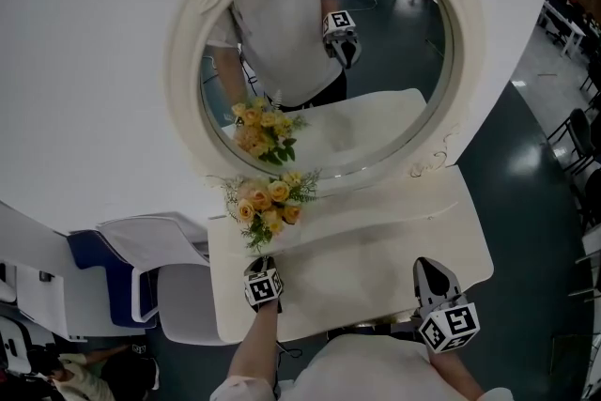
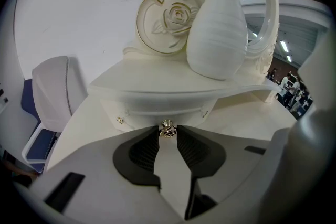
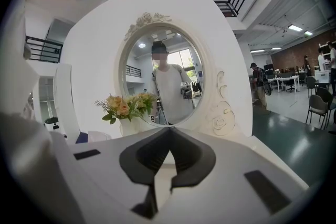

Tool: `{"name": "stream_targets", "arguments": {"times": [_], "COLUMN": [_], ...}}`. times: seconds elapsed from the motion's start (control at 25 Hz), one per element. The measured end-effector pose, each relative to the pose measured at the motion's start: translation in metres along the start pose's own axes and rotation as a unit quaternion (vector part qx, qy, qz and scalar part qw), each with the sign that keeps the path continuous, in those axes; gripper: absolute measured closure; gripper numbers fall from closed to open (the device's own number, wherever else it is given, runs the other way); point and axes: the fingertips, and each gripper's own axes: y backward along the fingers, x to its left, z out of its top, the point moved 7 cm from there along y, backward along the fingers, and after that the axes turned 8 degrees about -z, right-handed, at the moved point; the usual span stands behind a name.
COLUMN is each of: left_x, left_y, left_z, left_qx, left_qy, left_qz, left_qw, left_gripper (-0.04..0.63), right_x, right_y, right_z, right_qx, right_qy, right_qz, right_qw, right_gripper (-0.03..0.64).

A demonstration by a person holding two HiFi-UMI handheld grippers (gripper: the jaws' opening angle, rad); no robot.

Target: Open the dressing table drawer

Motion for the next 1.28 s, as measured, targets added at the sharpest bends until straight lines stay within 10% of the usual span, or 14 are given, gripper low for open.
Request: {"name": "stream_targets", "arguments": {"times": [1.28], "left_x": [-0.007], "left_y": [0.021], "left_z": [-0.02], "left_qx": [-0.002], "left_qy": [0.0], "left_qz": [-0.004], "left_qw": [1.0], "left_gripper": [0.489], "right_x": [0.005], "right_y": [0.024], "right_z": [-0.007], "right_qx": [-0.003], "right_qy": [-0.008], "right_qz": [0.002], "right_qw": [1.0], "right_gripper": [0.607]}}
